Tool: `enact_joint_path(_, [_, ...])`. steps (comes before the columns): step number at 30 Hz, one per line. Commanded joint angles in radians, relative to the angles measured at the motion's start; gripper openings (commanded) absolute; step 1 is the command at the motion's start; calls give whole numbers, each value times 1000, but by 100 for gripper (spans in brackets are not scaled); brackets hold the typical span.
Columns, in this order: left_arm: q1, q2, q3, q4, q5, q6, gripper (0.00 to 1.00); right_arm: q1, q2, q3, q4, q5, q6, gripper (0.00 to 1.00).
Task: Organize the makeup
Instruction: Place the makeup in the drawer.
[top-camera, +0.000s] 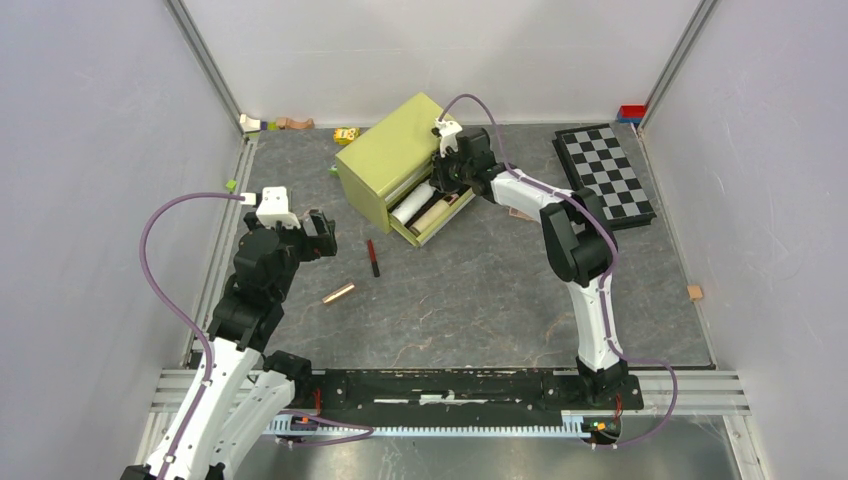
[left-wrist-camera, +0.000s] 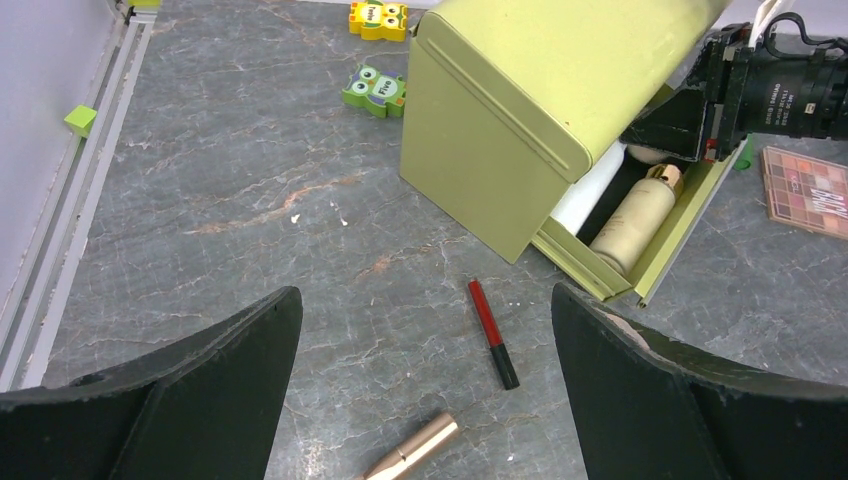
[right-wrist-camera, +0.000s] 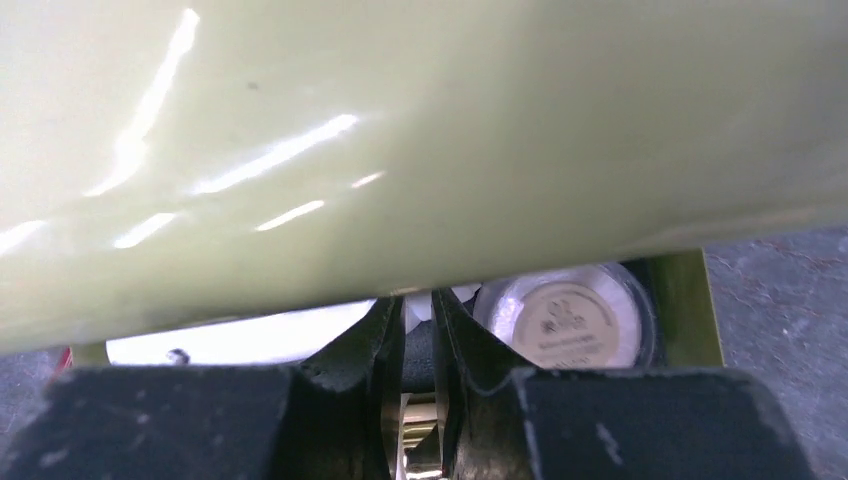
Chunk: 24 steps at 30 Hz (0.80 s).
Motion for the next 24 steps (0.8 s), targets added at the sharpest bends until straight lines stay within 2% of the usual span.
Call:
enact_joint_path(1, [5,3,-2,49,5,42,100,25,35,33,-2,-105,-19,21])
enact_joint_path(10, [5,5,-5,51,8,42,100,38,0,-17,21,-113,-37,19])
enact_joint_path(15, [4,4,-4,51,8,44,100,36,-75,-76,73,11,-31,20])
enact_joint_path(24, [5,5,-5,51,8,44,100,25,-297,-297,164,172,-31,22])
